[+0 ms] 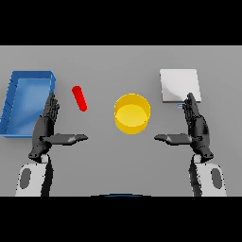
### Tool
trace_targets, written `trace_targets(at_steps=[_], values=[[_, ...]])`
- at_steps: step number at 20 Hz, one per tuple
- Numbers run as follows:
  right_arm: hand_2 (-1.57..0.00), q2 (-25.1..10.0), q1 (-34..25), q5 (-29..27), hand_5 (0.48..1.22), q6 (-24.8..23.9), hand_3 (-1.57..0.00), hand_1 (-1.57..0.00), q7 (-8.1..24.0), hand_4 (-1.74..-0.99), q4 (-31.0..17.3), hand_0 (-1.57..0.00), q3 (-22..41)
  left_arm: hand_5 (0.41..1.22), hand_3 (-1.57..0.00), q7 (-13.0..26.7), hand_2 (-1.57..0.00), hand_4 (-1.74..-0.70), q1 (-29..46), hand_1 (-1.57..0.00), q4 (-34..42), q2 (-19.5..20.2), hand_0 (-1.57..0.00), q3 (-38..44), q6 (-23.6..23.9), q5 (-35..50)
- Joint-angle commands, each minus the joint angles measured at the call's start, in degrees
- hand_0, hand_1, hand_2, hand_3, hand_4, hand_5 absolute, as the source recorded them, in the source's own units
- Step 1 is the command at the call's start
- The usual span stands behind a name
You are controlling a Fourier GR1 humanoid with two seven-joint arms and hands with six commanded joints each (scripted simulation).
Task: Pick up the red beaker and tilt it to pour out 1 green nut into yellow bowl. Pick up the yellow bowl and place it on the metallic measuring scale.
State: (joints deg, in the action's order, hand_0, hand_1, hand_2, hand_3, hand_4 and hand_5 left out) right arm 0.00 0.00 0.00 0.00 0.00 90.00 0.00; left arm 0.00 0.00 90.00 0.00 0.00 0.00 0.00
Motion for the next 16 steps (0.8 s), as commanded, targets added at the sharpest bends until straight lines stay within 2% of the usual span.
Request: trace_targets(at_steps=[1,6,7,9,11,12,16], values=[[0.00,0.0,0.2,0.0,0.599,0.0,0.00,0.00,-0.1,-1.167,0.1,0.00,0.0,0.599,0.00,0.0,0.00,-1.15,0.0,0.00,0.0,0.1,0.00,0.1,0.0,0.1],[0.00,-0.4,1.3,-0.3,0.599,0.4,0.00,0.00,-0.3,-1.167,0.8,0.00,0.0,0.599,0.00,-0.4,0.00,-1.15,0.0,0.00,0.0,1.0,0.00,0.8,-0.6,0.9],[0.00,-2.4,2.9,6.4,0.599,-1.7,0.00,0.00,-4.4,-1.167,2.8,0.00,2.4,0.599,0.00,-0.7,0.00,-1.15,1.6,0.00,2.0,2.7,0.00,-0.7,-1.3,-1.2],[0.00,-3.8,6.2,13.5,0.594,-4.0,0.00,0.00,-6.6,-1.162,5.4,0.00,5.4,0.599,0.00,0.1,0.00,-1.16,3.9,0.00,5.2,4.3,0.00,-2.4,-1.8,-3.3],[0.00,-4.0,7.5,16.5,0.590,-5.0,0.00,0.00,-5.4,-1.159,7.0,0.00,6.7,0.599,0.00,1.3,0.00,-1.16,5.3,0.00,7.3,4.3,0.00,-3.8,-1.9,-4.2],[0.00,-4.4,8.5,16.7,0.591,-4.8,0.00,0.00,-6.0,-1.162,8.1,0.00,6.9,0.600,0.00,2.3,0.00,-1.16,5.8,0.00,8.5,5.0,0.00,-3.9,-2.0,-4.6],[0.00,-3.9,8.2,15.1,0.603,-4.0,0.00,0.00,-4.4,-1.199,9.2,0.00,6.7,0.602,0.00,2.9,0.00,-1.16,4.1,0.00,6.5,5.4,0.00,-4.4,-2.1,-5.9]])
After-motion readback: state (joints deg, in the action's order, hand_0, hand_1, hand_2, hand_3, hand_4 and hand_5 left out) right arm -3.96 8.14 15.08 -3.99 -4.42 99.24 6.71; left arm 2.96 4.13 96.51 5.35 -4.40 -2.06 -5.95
